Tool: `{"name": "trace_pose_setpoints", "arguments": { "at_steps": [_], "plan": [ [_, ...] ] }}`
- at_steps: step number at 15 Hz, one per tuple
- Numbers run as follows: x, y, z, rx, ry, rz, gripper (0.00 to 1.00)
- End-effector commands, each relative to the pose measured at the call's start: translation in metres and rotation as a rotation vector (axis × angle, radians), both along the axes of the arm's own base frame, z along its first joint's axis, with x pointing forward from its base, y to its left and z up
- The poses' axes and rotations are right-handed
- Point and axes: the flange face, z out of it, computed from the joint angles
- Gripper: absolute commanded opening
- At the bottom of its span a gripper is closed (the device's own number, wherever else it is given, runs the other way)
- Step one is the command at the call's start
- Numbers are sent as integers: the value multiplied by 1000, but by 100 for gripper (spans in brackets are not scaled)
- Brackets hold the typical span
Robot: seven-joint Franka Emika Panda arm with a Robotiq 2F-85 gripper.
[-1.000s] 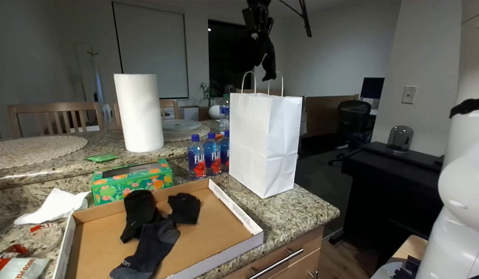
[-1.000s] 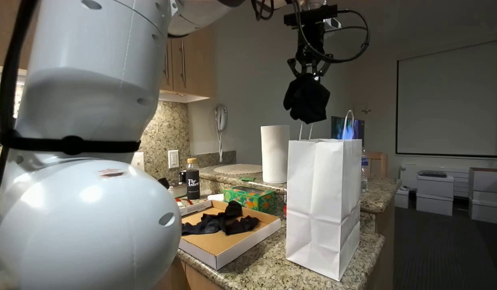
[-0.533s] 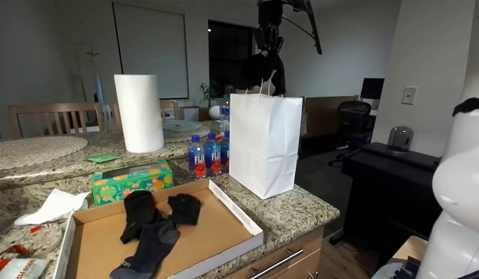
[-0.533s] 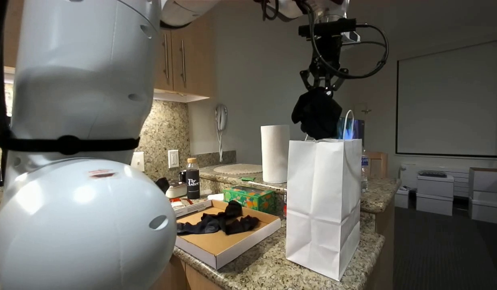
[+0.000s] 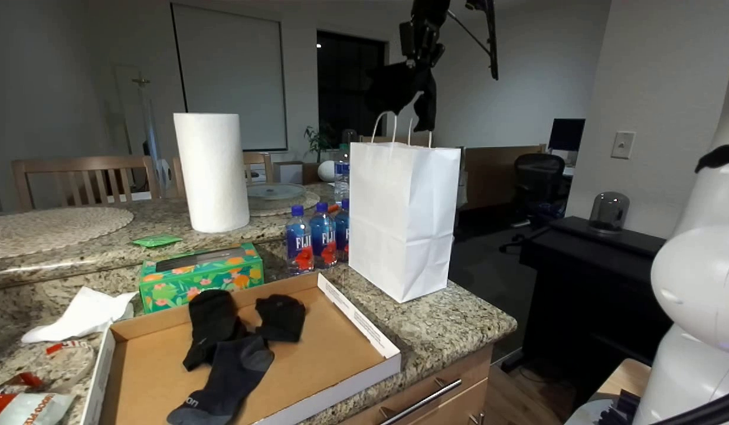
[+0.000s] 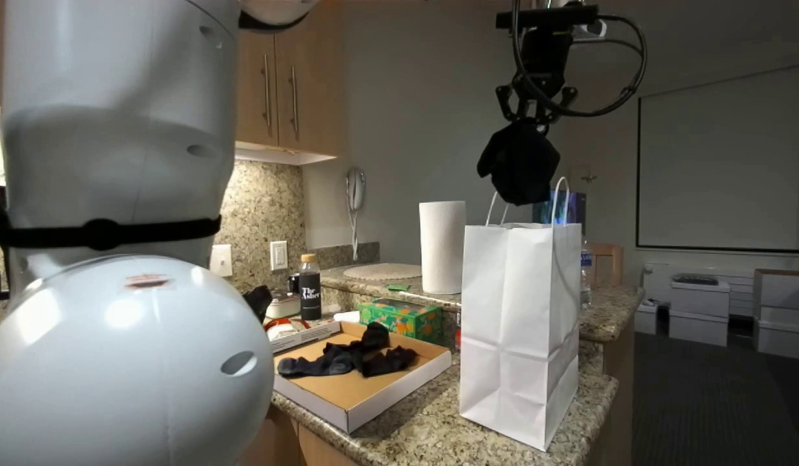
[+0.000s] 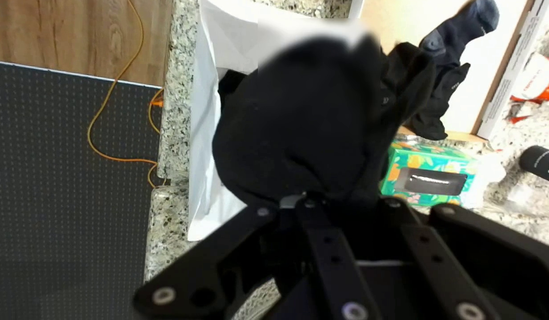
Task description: Place the black socks inside the white bag
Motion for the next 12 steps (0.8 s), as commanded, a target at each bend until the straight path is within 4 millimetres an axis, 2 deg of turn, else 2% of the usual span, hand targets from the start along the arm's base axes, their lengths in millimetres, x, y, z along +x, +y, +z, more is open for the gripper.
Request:
{"name": "trace_pose_setpoints", "arguments": {
  "at_steps": [1,4,6,12],
  "plan": [
    [-17,-20,16,69,-80,0,10],
    [-22,-32,20,103,-98,-13,10],
    [-19,-34,14,107,-83,-14,10],
    [4,-42,-17,98,-9,-78,10]
  ]
}}
